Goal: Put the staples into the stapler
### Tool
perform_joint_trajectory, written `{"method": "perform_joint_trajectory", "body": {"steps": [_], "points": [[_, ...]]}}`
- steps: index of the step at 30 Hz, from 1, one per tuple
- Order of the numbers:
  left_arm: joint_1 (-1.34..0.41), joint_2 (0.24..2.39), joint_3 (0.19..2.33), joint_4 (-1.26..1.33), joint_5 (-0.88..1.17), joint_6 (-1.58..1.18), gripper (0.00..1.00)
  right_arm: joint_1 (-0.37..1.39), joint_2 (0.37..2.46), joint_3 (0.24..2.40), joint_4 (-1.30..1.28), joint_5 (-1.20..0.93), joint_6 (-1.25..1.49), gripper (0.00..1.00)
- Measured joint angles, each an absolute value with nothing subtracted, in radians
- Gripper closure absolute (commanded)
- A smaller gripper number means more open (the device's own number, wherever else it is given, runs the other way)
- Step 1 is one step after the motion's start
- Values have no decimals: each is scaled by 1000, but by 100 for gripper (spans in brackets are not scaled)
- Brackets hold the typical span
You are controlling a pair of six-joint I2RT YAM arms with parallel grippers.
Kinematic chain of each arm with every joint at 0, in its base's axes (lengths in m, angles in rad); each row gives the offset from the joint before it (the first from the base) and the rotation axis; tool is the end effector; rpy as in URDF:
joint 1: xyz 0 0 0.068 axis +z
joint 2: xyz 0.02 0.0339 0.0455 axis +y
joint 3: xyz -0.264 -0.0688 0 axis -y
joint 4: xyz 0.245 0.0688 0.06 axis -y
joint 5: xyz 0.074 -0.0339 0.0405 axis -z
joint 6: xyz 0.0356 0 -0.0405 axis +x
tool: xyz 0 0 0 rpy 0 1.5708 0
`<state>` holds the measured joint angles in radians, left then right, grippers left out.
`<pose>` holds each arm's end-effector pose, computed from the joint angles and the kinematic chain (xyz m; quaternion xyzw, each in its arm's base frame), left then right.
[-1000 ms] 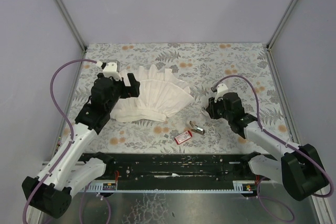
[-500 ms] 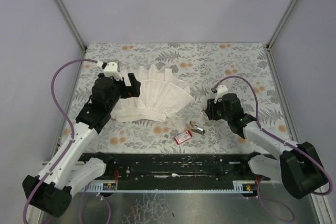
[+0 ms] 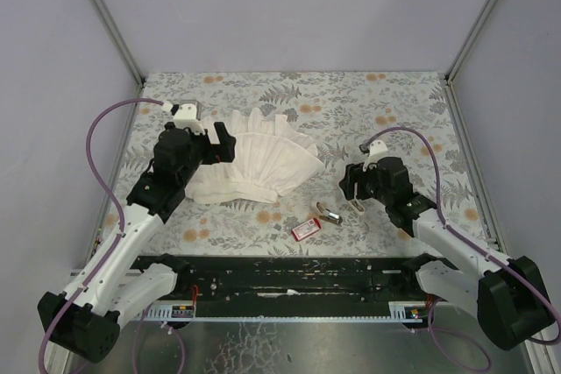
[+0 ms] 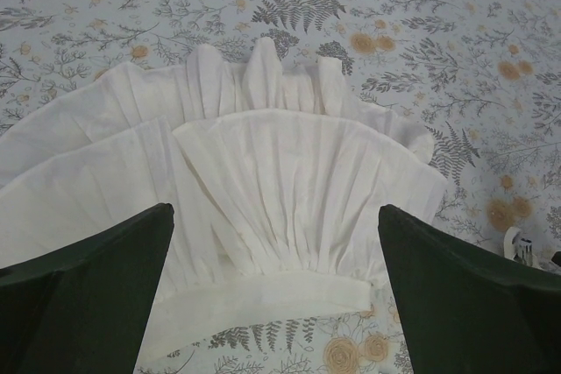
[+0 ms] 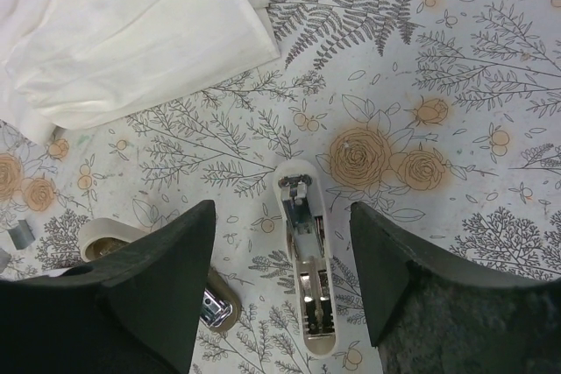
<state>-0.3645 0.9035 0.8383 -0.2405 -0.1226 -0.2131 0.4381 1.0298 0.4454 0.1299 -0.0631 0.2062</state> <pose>0.1971 -0.0705 0.3319 0.0248 0.8054 -0.1207 0.5797 0.1982 0.0953 0.2066 -0.1147 0.8402 0.1930 0.4936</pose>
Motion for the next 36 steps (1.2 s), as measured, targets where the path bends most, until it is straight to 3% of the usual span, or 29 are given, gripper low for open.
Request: {"method": "perform_joint_trajectory", "body": {"steps": [8, 18, 23, 30, 36], "points": [[-364, 910, 838, -241, -112, -221, 0, 439, 1014, 511, 26, -45, 232, 55], [-364, 915, 832, -241, -111, -231, 0, 472, 1028, 596, -44, -174, 295, 49], [-364, 925, 832, -241, -111, -232, 0, 643, 1084, 711, -94, -162, 305, 51], [-364, 932, 831, -242, -121, -234, 0, 963, 1325, 863, -126, -9, 318, 50], [-364, 932, 831, -246, -187, -250, 0, 1084, 1536, 931, -124, 62, 345, 49]]}}
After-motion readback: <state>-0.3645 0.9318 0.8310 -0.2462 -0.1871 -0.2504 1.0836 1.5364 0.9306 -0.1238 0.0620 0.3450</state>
